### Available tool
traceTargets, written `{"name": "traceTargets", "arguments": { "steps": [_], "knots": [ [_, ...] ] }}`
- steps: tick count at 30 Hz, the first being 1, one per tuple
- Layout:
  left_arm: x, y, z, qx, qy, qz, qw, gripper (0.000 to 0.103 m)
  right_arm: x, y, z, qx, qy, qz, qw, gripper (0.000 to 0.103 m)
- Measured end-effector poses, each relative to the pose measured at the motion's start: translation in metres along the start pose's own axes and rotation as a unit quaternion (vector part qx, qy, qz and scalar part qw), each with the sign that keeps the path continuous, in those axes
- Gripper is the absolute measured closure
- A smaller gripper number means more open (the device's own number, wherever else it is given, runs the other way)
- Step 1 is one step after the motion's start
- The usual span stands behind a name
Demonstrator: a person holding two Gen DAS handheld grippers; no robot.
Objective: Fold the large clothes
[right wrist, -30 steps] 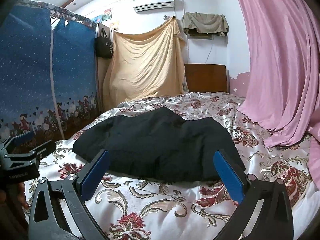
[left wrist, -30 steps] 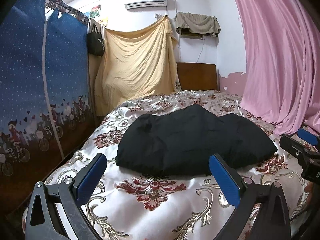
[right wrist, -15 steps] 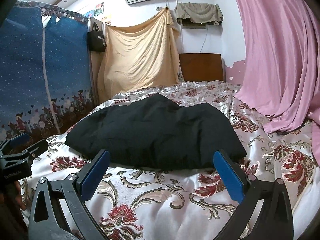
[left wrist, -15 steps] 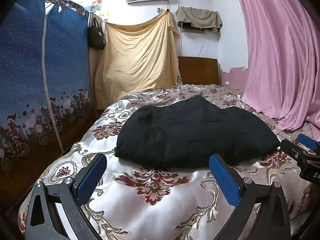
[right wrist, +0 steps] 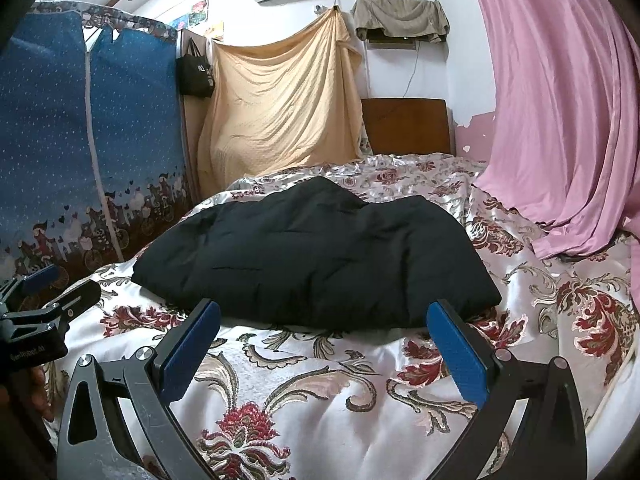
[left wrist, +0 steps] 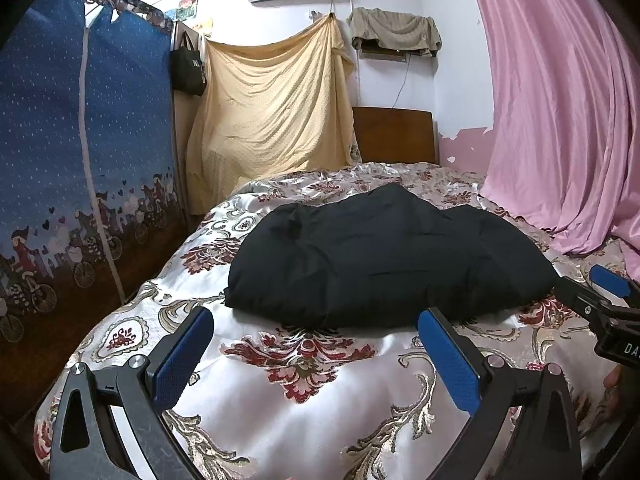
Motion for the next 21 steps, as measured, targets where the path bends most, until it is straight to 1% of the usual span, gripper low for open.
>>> {"name": "traceTargets", "arguments": {
  "steps": [21],
  "knots": [
    [0.0005, -0.0009, -0.0035, -0.001, -0.001, 0.001, 1.0000, 0.000, -0.0005, 0.0009, -0.0015, -0.001, 0.000, 0.001, 1.000, 0.002]
  ]
}}
Point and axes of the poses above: each gripper's, at about its wrist camera, not at the fingertips, and x roughly against the way its jaws point, z to its right, y to its underside, the point moved 8 cm from there along -x, roughly the way its jaws point, and after that the axes turned 7 degrees about -y, right-handed, at the moved point
